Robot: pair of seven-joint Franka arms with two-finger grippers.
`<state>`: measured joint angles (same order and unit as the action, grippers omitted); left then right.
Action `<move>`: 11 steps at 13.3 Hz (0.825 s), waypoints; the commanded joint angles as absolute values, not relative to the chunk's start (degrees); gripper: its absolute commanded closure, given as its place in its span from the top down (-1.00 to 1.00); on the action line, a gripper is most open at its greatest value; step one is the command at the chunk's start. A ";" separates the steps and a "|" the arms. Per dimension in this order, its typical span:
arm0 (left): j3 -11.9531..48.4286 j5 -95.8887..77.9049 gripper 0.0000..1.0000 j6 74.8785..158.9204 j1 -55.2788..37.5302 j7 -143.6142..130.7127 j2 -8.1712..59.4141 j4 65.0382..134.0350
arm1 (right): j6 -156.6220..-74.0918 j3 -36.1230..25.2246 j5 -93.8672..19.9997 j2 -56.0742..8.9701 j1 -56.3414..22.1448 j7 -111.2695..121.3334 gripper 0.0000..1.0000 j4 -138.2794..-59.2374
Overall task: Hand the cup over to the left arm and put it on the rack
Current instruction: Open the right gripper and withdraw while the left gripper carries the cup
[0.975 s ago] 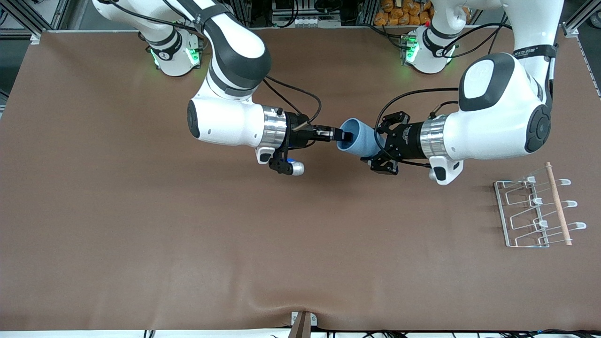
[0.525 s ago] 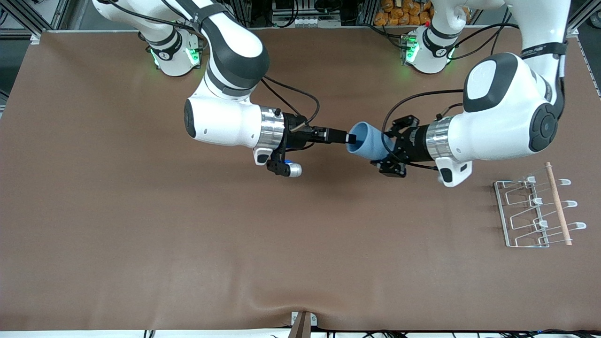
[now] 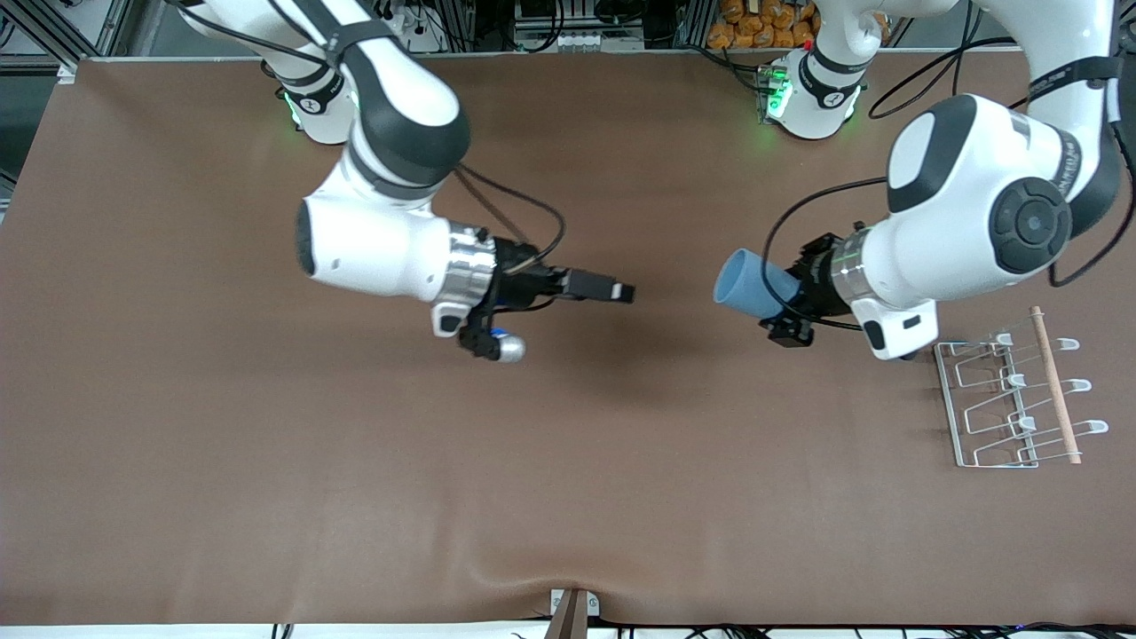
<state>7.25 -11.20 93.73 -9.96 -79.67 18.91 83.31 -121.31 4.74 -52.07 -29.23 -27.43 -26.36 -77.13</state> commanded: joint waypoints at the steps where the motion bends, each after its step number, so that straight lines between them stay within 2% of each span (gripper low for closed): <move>1: 7.29 -4.60 -1.00 91.24 -8.44 -77.60 18.37 83.23 | -114.64 5.36 -41.35 -26.99 -23.22 -25.58 1.00 -77.96; 7: 6.68 18.24 -0.93 85.09 -8.44 -82.62 19.95 85.16 | -97.58 5.36 -20.34 -20.93 -13.55 -16.79 1.00 -78.13; 11: 6.68 31.43 -0.92 84.81 -5.54 -81.48 20.83 87.01 | -94.49 3.71 -15.38 -12.50 -7.05 -6.80 1.00 -84.98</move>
<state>6.40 26.03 85.46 -6.42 -81.51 20.70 86.31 -95.01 4.26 -16.71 -18.51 -10.47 -12.33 -79.01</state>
